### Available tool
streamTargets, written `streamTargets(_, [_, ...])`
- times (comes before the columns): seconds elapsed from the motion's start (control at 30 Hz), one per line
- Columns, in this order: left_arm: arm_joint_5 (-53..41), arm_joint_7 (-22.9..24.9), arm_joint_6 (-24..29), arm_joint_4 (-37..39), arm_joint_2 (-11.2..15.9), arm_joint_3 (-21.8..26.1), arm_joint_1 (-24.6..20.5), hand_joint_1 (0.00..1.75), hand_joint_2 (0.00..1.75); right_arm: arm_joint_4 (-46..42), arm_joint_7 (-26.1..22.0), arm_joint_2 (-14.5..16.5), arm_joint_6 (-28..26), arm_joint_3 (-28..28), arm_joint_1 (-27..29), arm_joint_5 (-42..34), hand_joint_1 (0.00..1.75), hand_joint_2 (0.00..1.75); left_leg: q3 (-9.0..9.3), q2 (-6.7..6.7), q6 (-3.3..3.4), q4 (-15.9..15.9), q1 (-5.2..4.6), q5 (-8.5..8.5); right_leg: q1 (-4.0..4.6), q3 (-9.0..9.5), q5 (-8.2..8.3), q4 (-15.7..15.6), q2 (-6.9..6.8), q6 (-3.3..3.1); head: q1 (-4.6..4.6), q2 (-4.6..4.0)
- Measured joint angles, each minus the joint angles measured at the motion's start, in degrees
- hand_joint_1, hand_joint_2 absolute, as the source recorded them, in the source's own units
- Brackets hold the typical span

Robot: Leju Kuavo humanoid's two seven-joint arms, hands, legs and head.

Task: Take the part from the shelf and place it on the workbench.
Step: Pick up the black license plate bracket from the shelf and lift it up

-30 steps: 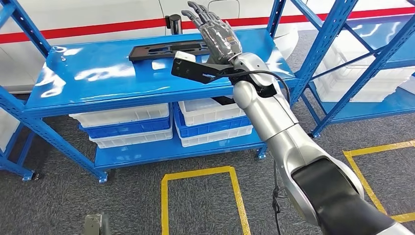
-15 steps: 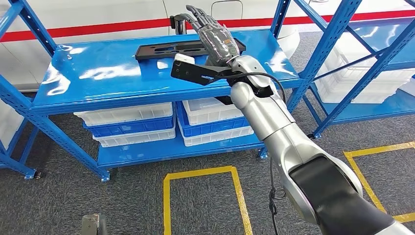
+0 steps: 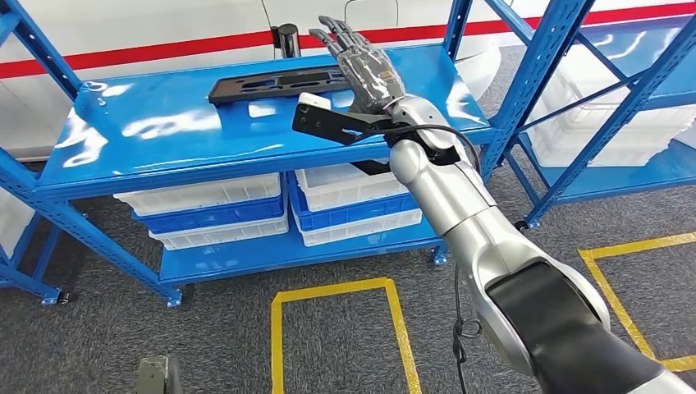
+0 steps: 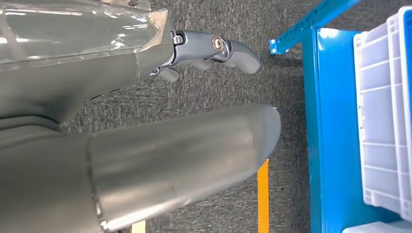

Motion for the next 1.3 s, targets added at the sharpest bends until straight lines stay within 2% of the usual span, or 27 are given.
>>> streamTargets(0.07, [0.00,0.04,0.15,0.00,0.01,-0.13,-0.06,0.00,0.00,0.01,0.03,0.02,-0.01,0.00,-0.08,-0.01,0.00,1.75,-0.84,0.04,-0.62,1.85,0.28,-1.18,-0.15,0.40,-0.18,-0.11,0.11,-0.96,-0.08,0.00])
streamTargets(0.1, [0.00,0.04,0.19,0.00,0.02,-0.18,-0.09,0.00,0.00,0.01,0.09,0.07,-0.01,0.02,-0.10,0.00,0.00,1.75,-2.17,0.03,-0.83,4.49,0.35,-2.44,-0.22,0.66,-0.33,-0.15,0.13,-1.37,-0.12,0.00])
streamTargets(0.17, [0.01,0.06,0.24,0.02,0.01,-0.22,-0.09,0.00,0.00,0.01,0.32,0.08,0.02,0.07,0.08,0.02,0.00,1.75,-6.46,0.01,-1.05,12.26,0.35,-5.27,0.08,1.01,-0.68,-0.14,0.16,-2.00,-0.19,0.00])
streamTargets(0.2, [0.01,0.09,0.26,0.04,0.02,-0.24,-0.07,0.00,0.00,0.01,0.44,0.08,0.03,0.09,0.25,0.03,0.00,1.75,-8.52,0.00,-1.05,15.35,0.34,-5.95,0.28,1.16,-0.85,-0.14,0.20,-2.23,-0.19,0.00])
streamTargets(0.23, [0.02,0.11,0.28,0.05,0.03,-0.25,-0.05,0.00,0.00,0.01,0.52,0.07,0.04,0.11,0.41,0.05,0.00,1.75,-9.80,0.00,-0.94,16.65,0.33,-5.58,0.49,1.36,-1.03,-0.13,0.26,-2.42,-0.18,0.00])
streamTargets(0.27, [0.02,0.14,0.29,0.07,0.04,-0.25,-0.03,0.00,0.00,0.01,0.57,0.06,0.04,0.14,0.53,0.06,0.00,1.75,-9.88,-0.01,-0.69,15.60,0.29,-4.08,0.67,1.63,-1.24,-0.13,0.34,-2.54,-0.19,0.00])
streamTargets(0.33, [0.02,0.15,0.29,0.07,0.11,-0.25,-0.03,0.00,0.00,-0.01,0.62,0.05,0.07,0.18,0.56,0.08,0.00,1.75,-7.18,-0.09,0.27,8.54,0.05,0.65,0.90,2.40,-1.77,-0.16,0.52,-2.61,-0.18,0.00])
streamTargets(0.37, [0.02,0.15,0.29,0.07,0.16,-0.26,-0.04,0.00,0.00,-0.01,0.62,0.04,0.09,0.19,0.48,0.09,0.00,1.75,-5.38,-0.09,0.80,4.98,-0.17,2.27,1.13,2.69,-2.05,-0.17,0.60,-2.50,-0.16,0.00])
streamTargets(0.4, [0.02,0.13,0.29,0.08,0.22,-0.28,-0.08,0.00,0.00,-0.02,0.63,0.02,0.13,0.20,0.41,0.10,0.00,1.75,-3.99,-0.08,1.20,2.36,-0.39,3.01,1.25,2.83,-2.28,-0.19,0.65,-2.33,-0.15,0.00])
streamTargets(0.47, [0.06,0.12,0.29,0.09,0.29,-0.31,-0.13,0.00,0.00,-0.03,0.65,-0.03,0.19,0.21,0.34,0.12,0.00,1.75,-2.89,-0.01,1.55,0.73,-0.75,2.62,1.40,2.83,-2.52,-0.35,0.68,-1.88,-0.12,0.00])
streamTargets(0.57, [0.11,0.08,0.28,0.09,0.26,-0.32,-0.15,0.00,0.00,-0.18,0.68,-0.10,0.20,0.17,0.23,0.15,0.00,1.75,-1.75,0.06,1.94,-0.67,-0.41,2.61,1.48,2.24,-3.42,0.91,0.41,-1.23,-0.06,0.00])
streamTargets(0.63, [0.11,0.04,0.28,0.09,0.18,-0.33,-0.14,0.00,0.00,-0.27,0.75,-0.27,0.21,0.16,0.17,0.17,0.00,1.75,-0.89,0.13,2.27,-1.36,-0.17,2.49,1.39,-0.89,-5.45,6.75,0.16,-1.25,0.03,0.00])
streamTargets(0.7, [0.11,0.03,0.25,0.10,0.07,-0.33,-0.10,0.00,0.00,-0.27,0.86,-0.47,0.22,0.17,0.53,0.19,0.00,1.75,-0.48,0.07,2.39,-1.39,-0.15,2.08,1.17,-5.45,-7.25,14.10,0.14,-1.09,0.07,0.00])
streamTargets(0.73, [0.11,0.02,0.23,0.11,0.00,-0.33,-0.04,0.00,0.00,-0.26,0.91,-0.56,0.22,0.17,0.83,0.20,0.00,1.75,-0.22,-0.01,2.32,-1.37,-0.13,1.82,0.99,-6.89,-7.15,15.76,0.13,-0.73,0.07,0.00])
streamTargets(0.77, [0.11,0.02,0.23,0.11,-0.06,-0.33,0.01,0.00,0.00,-0.26,0.95,-0.65,0.22,0.16,1.05,0.22,0.00,1.75,0.12,-0.10,2.15,-1.33,-0.09,1.51,0.77,-7.27,-6.08,15.25,0.10,-0.15,0.08,0.00])
streamTargets(0.8, [0.11,0.02,0.24,0.12,-0.10,-0.33,0.06,0.00,0.00,-0.26,0.99,-0.72,0.22,0.16,1.15,0.23,0.00,1.75,0.53,-0.18,1.93,-1.25,-0.01,1.14,0.50,-6.51,-4.19,12.48,0.01,0.53,0.07,0.00])
streamTargets(0.83, [0.11,0.02,0.24,0.12,-0.11,-0.33,0.09,0.00,0.00,-0.27,1.01,-0.78,0.22,0.15,1.16,0.25,0.00,1.75,0.91,-0.23,1.60,-1.09,0.05,0.68,0.20,-4.90,-1.87,8.14,-0.20,1.22,0.08,0.00])
streamTargets(0.87, [0.11,0.02,0.25,0.12,-0.08,-0.33,0.09,0.00,0.00,-0.28,1.02,-0.89,0.22,0.15,1.13,0.26,0.00,1.75,1.16,-0.25,1.19,-0.84,0.00,0.16,0.09,-3.18,-0.06,4.24,-0.39,1.59,0.13,0.00])
streamTargets(0.9, [0.11,0.02,0.26,0.11,-0.05,-0.34,0.07,0.00,0.00,-0.32,1.02,-0.89,0.25,0.17,1.13,0.28,0.00,1.75,1.30,-0.22,0.80,-0.62,-0.06,-0.28,0.04,-1.94,1.06,1.37,-0.49,1.52,0.12,0.00])
streamTargets(0.93, [0.11,0.01,0.26,0.11,-0.03,-0.34,0.06,0.00,0.00,-0.35,1.03,-0.90,0.29,0.18,1.19,0.30,0.00,1.75,1.34,-0.19,0.47,-0.50,-0.14,-0.61,0.11,-1.26,1.43,-0.09,-0.51,1.16,0.10,0.00])
streamTargets(1.07, [0.11,-0.03,0.29,0.10,-0.03,-0.36,0.05,0.00,0.00,-0.62,1.17,-0.90,0.36,0.11,1.19,0.33,0.00,1.75,1.15,-0.11,-0.48,0.51,0.18,-1.86,0.09,-0.50,0.71,-0.33,-0.11,-0.96,-0.03,0.00])
streamTargets(1.1, [0.11,-0.05,0.29,0.09,-0.03,-0.36,0.02,0.00,0.00,-0.72,1.16,-0.83,0.36,0.11,1.11,0.33,0.00,1.75,0.17,-0.10,-0.74,2.71,0.26,-2.96,-0.05,-0.09,0.48,-0.39,-0.05,-1.42,-0.08,0.00])
streamTargets(1.13, [0.11,-0.07,0.29,0.09,-0.04,-0.36,0.02,0.00,0.00,-0.80,1.15,-0.75,0.37,0.12,1.11,0.33,0.00,1.75,-1.69,-0.09,-0.94,6.22,0.29,-4.42,-0.04,0.27,0.21,-0.40,-0.02,-1.86,-0.11,0.00])
streamTargets(1.2, [0.11,-0.07,0.29,0.10,-0.03,-0.36,0.08,0.00,0.00,-0.82,1.15,-0.68,0.37,0.16,1.24,0.33,0.00,1.75,-6.64,-0.09,-1.07,14.00,0.29,-6.62,0.24,0.77,-0.29,-0.40,0.06,-2.44,-0.14,0.00])
streamTargets(1.23, [0.11,-0.07,0.29,0.10,-0.02,-0.36,0.12,0.00,0.00,-0.82,1.15,-0.67,0.37,0.17,1.34,0.34,0.00,1.75,-8.39,-0.09,-0.97,15.77,0.28,-6.31,0.41,1.03,-0.55,-0.39,0.14,-2.60,-0.15,0.00])
streamTargets(1.27, [0.11,-0.07,0.29,0.11,0.00,-0.36,0.15,0.00,0.00,-0.83,1.15,-0.67,0.37,0.19,1.40,0.34,0.00,1.75,-8.97,-0.09,-0.74,15.27,0.25,-4.82,0.57,1.36,-0.82,-0.39,0.24,-2.64,-0.15,0.00])
streamTargets(1.3, [0.11,-0.07,0.29,0.11,0.01,-0.36,0.16,0.00,0.00,-0.85,1.15,-0.65,0.37,0.19,1.42,0.36,0.00,1.75,-8.39,-0.10,-0.40,12.69,0.20,-2.46,0.71,1.78,-1.13,-0.39,0.34,-2.61,-0.15,0.00])
